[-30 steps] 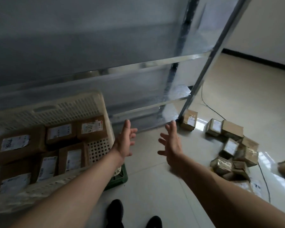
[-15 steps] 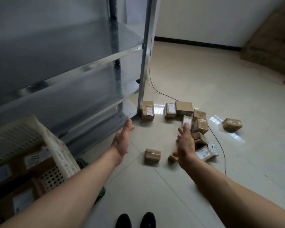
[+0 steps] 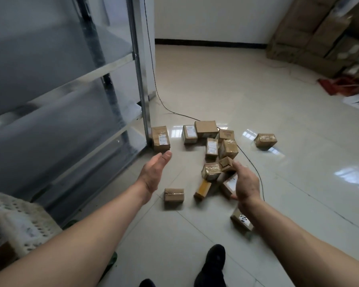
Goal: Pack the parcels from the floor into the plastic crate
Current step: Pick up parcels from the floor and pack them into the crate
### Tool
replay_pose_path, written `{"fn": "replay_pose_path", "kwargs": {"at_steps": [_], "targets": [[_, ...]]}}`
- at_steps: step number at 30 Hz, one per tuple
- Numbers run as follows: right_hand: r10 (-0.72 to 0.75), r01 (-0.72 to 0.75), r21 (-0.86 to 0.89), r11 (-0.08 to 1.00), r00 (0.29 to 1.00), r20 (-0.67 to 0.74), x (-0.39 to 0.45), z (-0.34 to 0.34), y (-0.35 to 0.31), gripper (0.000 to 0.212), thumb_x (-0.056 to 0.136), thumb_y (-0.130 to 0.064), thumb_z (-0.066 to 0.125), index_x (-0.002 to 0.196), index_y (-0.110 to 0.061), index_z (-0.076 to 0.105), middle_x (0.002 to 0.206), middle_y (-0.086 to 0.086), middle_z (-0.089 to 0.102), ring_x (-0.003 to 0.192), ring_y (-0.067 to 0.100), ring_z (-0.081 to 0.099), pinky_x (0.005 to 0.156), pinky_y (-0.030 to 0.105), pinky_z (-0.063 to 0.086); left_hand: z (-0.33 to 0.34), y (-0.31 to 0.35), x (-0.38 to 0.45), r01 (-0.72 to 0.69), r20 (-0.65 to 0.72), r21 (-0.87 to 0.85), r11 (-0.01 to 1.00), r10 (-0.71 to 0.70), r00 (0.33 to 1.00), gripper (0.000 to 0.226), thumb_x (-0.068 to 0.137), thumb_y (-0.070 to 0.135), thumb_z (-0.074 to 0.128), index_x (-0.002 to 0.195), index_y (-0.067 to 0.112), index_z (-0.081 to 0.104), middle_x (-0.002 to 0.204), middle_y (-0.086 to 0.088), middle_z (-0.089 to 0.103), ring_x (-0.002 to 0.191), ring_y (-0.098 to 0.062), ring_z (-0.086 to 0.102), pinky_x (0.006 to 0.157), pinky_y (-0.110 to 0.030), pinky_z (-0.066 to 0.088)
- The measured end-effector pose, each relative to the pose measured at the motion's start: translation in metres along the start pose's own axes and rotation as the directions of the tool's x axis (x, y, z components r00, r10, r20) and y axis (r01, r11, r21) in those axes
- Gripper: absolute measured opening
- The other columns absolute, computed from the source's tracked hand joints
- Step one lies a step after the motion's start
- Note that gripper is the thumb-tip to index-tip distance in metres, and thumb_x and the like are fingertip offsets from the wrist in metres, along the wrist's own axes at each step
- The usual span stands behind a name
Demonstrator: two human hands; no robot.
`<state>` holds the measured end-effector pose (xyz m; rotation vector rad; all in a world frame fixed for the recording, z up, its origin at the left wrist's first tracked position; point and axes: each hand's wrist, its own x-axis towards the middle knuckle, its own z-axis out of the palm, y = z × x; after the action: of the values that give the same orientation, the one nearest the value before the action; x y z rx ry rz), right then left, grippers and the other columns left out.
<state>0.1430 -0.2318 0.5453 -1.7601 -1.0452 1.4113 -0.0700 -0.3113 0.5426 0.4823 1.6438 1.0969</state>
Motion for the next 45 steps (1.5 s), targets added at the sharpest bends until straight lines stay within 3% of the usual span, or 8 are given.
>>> {"fn": "replay_pose_path", "kwargs": {"at_steps": [3,9,16,22,26,30,33,45], "targets": [[0.017,-0.016,-0.052,0.999,1.000,0.017,0.027,-0.021,-0.003,0.033,0.081,-0.027,0.074,0.111,-0.014,0.068,0.080,-0.009,0.060,0.083,0.014,0.054,0.092,0.052,0.050,0.031,0.008,0.020,0.005,-0.001,0.056,0.998,-0.005,1.000,0.075,0.090,0.056,0.054,0.152,0.024,0.030,0.156,-0.001,0.033,0.140,-0.024,0.033,0.111,-0.050,0.032],[-0.105,0.119,-0.279,0.953,0.992,0.067,0.095,-0.078,-0.005,0.086,0.082,-0.014,0.077,0.154,-0.019,0.032,0.148,-0.001,0.044,0.138,0.021,0.039,0.107,0.030,0.032,0.109,0.030,0.052,-0.029,0.019,0.197,0.980,0.026,0.999,0.059,0.094,0.047,0.053,0.144,0.016,0.045,0.150,-0.004,0.043,0.127,-0.015,0.041,0.106,-0.043,0.033],[-0.067,0.063,-0.308,0.949,0.998,-0.002,0.179,-0.148,-0.012,0.051,0.105,-0.045,0.036,0.126,-0.009,0.065,0.131,0.018,0.061,0.121,0.034,0.054,0.100,0.039,0.038,0.203,0.053,0.087,0.042,-0.049,0.164,0.986,-0.034,0.998,0.064,0.096,0.057,0.039,0.148,0.020,0.037,0.154,-0.003,0.037,0.142,-0.025,0.031,0.117,-0.053,0.024],[-0.066,0.058,-0.267,0.962,0.998,-0.022,0.224,-0.190,-0.011,0.035,0.104,-0.042,0.041,0.118,-0.021,0.066,0.128,0.005,0.063,0.118,0.021,0.053,0.095,0.031,0.037,0.270,0.059,0.114,0.087,0.026,0.229,0.969,-0.096,0.995,0.063,0.096,0.056,0.041,0.145,0.017,0.044,0.154,-0.004,0.037,0.141,-0.027,0.033,0.116,-0.053,0.026],[0.009,-0.028,-0.262,0.965,0.997,-0.073,0.250,-0.202,-0.004,0.055,0.099,-0.051,0.046,0.136,-0.012,0.059,0.142,0.004,0.057,0.132,0.021,0.049,0.114,0.037,0.034,0.307,0.058,0.143,0.099,0.088,0.261,0.960,-0.126,0.988,0.058,0.097,0.054,0.042,0.142,0.018,0.046,0.151,-0.004,0.041,0.138,-0.026,0.035,0.114,-0.049,0.029],[0.066,-0.097,-0.237,0.967,0.988,-0.139,0.275,-0.217,0.001,0.039,0.101,-0.037,0.050,0.119,-0.009,0.070,0.128,0.008,0.067,0.110,0.018,0.056,0.094,0.027,0.037,0.338,0.055,0.176,0.135,0.146,0.304,0.943,-0.186,0.972,0.057,0.097,0.053,0.044,0.137,0.014,0.053,0.147,-0.006,0.046,0.131,-0.024,0.041,0.105,-0.043,0.035],[0.110,-0.147,-0.214,0.966,0.978,-0.178,0.298,-0.225,0.005,0.047,0.100,-0.040,0.051,0.126,-0.003,0.064,0.137,0.011,0.061,0.125,0.025,0.054,0.102,0.032,0.038,0.359,0.056,0.200,0.155,0.175,0.305,0.940,-0.216,0.961,0.052,0.098,0.050,0.045,0.133,0.014,0.054,0.138,-0.004,0.049,0.113,-0.017,0.041,0.095,-0.037,0.036],[0.359,-0.392,-0.112,0.913,0.903,-0.234,0.380,-0.250,0.092,0.094,0.065,-0.077,0.045,0.148,-0.032,0.042,0.154,-0.011,0.042,0.140,0.018,0.039,0.113,0.053,0.035,0.435,-0.005,0.277,0.234,0.193,0.447,0.863,-0.349,0.917,0.014,0.096,0.046,0.052,0.099,0.033,0.056,0.097,0.010,0.056,0.096,-0.010,0.050,0.098,-0.035,0.039]]}}
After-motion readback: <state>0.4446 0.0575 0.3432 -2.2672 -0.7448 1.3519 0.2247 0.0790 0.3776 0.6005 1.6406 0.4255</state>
